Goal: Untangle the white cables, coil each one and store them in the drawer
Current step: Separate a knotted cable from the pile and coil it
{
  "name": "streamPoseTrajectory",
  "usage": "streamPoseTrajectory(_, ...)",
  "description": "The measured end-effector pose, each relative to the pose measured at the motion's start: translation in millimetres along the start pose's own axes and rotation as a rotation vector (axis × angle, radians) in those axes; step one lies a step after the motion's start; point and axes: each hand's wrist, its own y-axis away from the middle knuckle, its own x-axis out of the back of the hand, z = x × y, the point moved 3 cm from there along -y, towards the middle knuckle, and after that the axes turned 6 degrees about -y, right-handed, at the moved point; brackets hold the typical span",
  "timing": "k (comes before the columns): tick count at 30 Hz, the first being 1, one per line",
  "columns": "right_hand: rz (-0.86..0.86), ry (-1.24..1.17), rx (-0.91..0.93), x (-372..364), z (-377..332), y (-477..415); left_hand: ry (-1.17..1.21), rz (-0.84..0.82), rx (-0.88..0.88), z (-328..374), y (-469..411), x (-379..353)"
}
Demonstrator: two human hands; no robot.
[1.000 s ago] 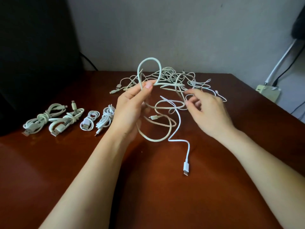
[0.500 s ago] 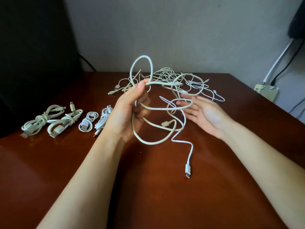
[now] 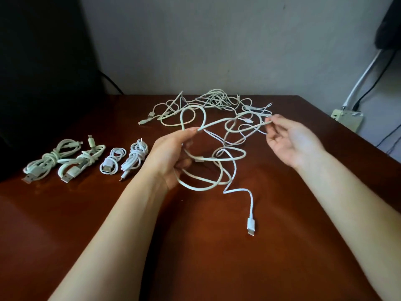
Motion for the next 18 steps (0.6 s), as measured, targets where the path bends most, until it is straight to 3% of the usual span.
streamPoseTrajectory(4,0.031,0.12,-0.061,-1,-1,-3,-0.045,0.042,0.006,-2,-1,0)
streamPoseTrajectory(10,-0.068,0.407,-0.116,0,-1,1,-0.123,0.033,-0.021,-3,1,-3)
streamPoseTrajectory(18,-0.24,0.558,0.243,-11,-6,9,-0.165,0.01,-0.005,-4,1,-5)
